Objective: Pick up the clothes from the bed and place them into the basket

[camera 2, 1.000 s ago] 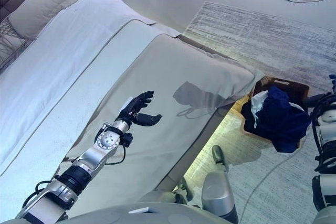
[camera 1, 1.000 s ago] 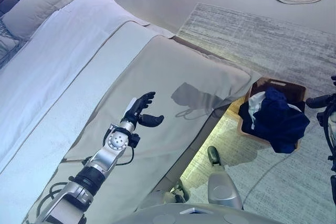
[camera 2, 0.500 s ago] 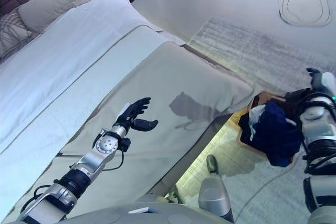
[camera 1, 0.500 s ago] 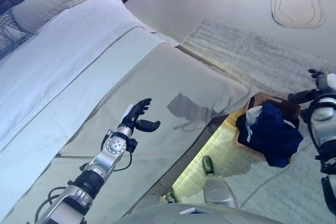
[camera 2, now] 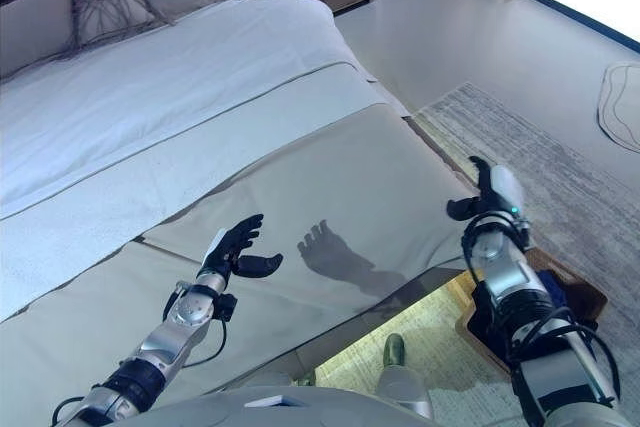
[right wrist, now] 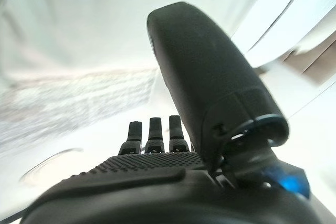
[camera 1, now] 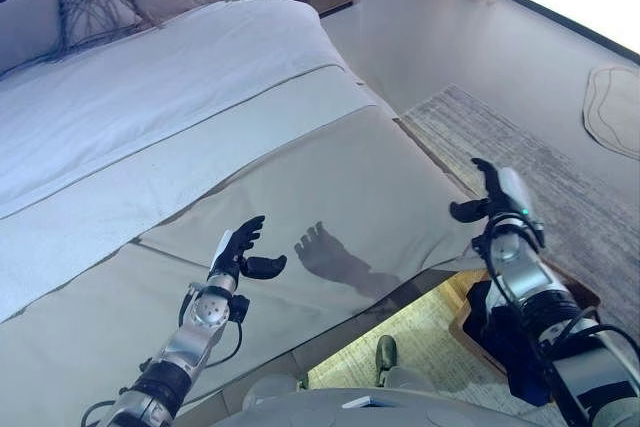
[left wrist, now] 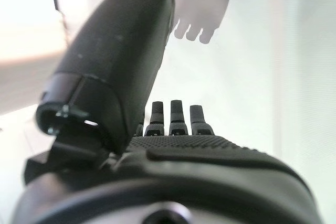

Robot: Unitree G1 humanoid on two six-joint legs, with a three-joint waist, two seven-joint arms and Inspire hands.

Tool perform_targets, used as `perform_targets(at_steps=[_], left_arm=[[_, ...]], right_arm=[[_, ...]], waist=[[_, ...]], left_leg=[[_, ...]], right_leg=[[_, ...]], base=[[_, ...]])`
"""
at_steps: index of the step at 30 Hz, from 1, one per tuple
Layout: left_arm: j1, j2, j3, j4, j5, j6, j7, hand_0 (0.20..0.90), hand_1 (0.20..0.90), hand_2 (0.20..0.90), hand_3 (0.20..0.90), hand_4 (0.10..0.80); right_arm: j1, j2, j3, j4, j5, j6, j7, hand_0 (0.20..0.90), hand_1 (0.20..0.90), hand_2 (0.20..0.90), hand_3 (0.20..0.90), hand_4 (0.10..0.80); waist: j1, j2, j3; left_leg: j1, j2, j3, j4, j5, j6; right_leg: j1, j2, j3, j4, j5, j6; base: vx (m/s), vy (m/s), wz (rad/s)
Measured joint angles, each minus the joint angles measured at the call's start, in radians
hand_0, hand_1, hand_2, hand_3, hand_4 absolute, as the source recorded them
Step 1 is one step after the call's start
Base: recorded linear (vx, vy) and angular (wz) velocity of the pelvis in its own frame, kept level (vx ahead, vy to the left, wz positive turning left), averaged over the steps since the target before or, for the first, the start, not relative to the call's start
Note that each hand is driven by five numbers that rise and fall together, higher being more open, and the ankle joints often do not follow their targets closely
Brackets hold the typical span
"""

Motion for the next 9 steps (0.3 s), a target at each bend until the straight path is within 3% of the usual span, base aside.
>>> perform_targets(at_steps=[9], left_arm=[[0.088,0.0,0.054,0.0,0.031,0.003,-0.003,0.9,0.9,0.9,0.9,0.8]], right_arm=[[0.136,0.033,0.032,-0.095,-0.092,-0.021,0.023,0.9,0.9,0.9,0.9,0.8]], waist=[[0.035,-0.027,-0.026]], left_leg=[[-0.004,0.003,-0.044,-0.004,0.001,0.0]], right_leg=[[0.017,0.0,-0.04,0.0,-0.012,-0.002]], base=[[0.033,-0.013,0.12]])
